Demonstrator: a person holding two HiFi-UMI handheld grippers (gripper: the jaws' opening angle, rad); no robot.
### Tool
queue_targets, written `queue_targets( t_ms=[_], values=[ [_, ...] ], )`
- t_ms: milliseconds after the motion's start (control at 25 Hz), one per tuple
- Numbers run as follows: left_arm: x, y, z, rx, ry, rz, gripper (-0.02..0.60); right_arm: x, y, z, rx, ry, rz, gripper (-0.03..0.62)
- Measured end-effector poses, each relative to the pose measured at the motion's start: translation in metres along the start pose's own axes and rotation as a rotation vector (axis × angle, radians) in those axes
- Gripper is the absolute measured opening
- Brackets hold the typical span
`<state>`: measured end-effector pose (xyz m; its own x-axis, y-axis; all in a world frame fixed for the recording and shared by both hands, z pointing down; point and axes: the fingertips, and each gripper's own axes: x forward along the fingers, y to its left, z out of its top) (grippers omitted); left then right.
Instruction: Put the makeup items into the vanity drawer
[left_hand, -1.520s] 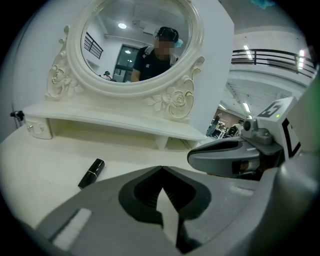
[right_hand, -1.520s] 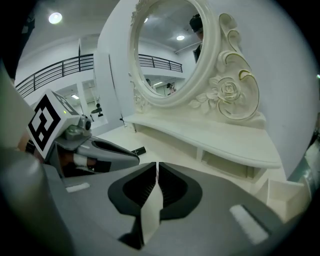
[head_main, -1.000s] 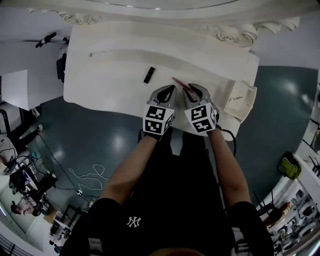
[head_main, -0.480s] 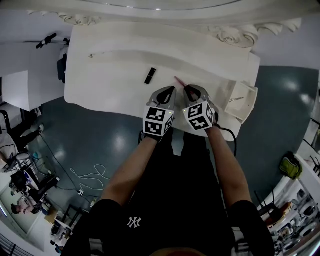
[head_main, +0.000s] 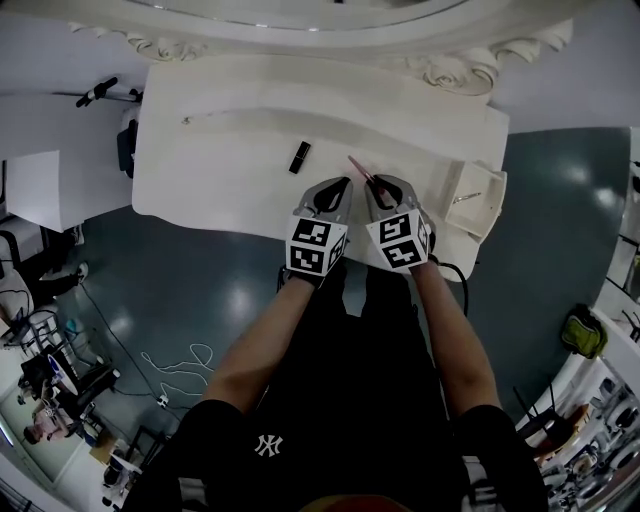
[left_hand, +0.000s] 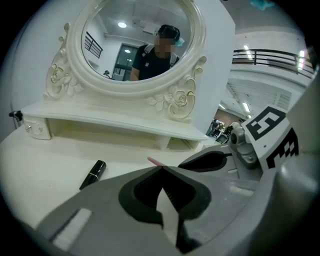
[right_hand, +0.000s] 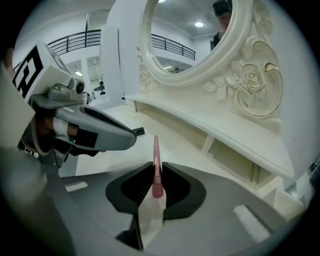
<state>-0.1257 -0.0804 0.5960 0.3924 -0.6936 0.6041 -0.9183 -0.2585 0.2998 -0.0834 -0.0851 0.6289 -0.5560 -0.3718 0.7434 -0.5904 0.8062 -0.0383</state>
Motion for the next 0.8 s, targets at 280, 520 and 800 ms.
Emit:
queue_targets(
  t_ms=[280,520,800],
  values=[
    [-0.010,-0.017,0.015,0.033,-0.036,-0.035,0.002,-0.030,0.000,0.015,0.035,-0.062,-0.050,0.083],
    [-0.019,-0.039,0.032,0.055,-0.076,-0.080,0.002,-0.062,-0.004,0.018,0.082,-0.104,-0.097,0.082],
    [-0.027,-0.076,0.054,0.097,-0.121,-0.154,0.002,-0.107,-0.020,0.018,0.127,-0.159,-0.182,0.083]
  ],
)
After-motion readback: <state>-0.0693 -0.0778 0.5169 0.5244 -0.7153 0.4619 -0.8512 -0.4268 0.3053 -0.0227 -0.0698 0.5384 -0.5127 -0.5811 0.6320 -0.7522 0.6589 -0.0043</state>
